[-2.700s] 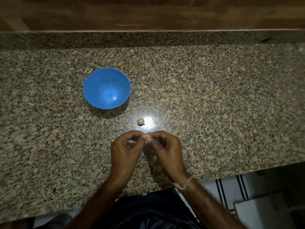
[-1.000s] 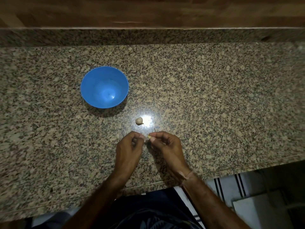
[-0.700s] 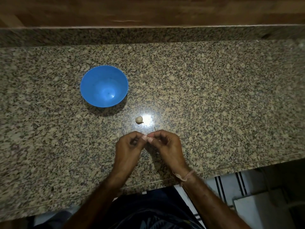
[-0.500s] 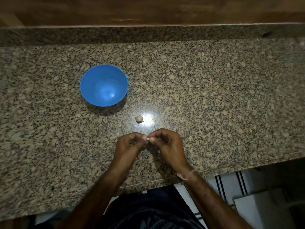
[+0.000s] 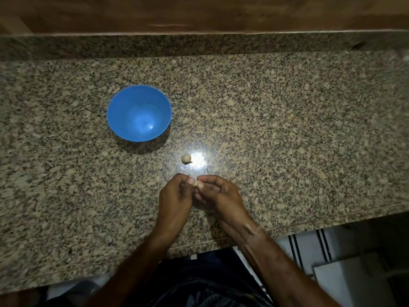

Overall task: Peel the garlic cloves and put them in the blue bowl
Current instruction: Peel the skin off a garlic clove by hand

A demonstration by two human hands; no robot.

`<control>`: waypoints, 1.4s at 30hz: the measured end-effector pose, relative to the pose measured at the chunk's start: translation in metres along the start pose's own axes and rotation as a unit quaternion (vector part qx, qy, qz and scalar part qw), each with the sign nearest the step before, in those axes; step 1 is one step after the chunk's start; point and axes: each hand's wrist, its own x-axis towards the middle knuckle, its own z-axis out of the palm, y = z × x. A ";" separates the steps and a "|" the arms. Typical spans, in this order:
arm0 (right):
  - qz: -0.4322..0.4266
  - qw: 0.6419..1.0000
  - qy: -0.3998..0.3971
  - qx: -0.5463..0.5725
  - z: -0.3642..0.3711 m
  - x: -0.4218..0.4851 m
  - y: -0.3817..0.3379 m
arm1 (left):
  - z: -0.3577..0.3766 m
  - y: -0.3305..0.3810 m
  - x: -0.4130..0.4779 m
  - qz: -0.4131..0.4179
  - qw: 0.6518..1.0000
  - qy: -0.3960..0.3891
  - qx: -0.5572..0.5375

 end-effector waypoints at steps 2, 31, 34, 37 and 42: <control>0.034 0.998 -0.002 0.055 0.002 0.000 0.000 | 0.002 0.000 -0.002 0.030 0.999 0.009 0.039; -0.212 0.933 0.020 -0.290 -0.010 0.014 0.006 | -0.002 -0.007 0.007 -0.039 0.998 0.023 -0.052; -0.171 0.941 0.007 -0.290 -0.012 0.016 0.006 | -0.001 -0.009 0.004 -0.008 0.999 0.030 -0.043; -0.011 0.990 -0.020 -0.136 -0.006 0.016 0.007 | -0.003 -0.009 0.002 0.011 0.999 0.025 -0.035; -0.125 0.963 0.008 -0.239 -0.001 0.013 0.015 | -0.003 -0.007 0.002 0.045 0.999 -0.006 0.019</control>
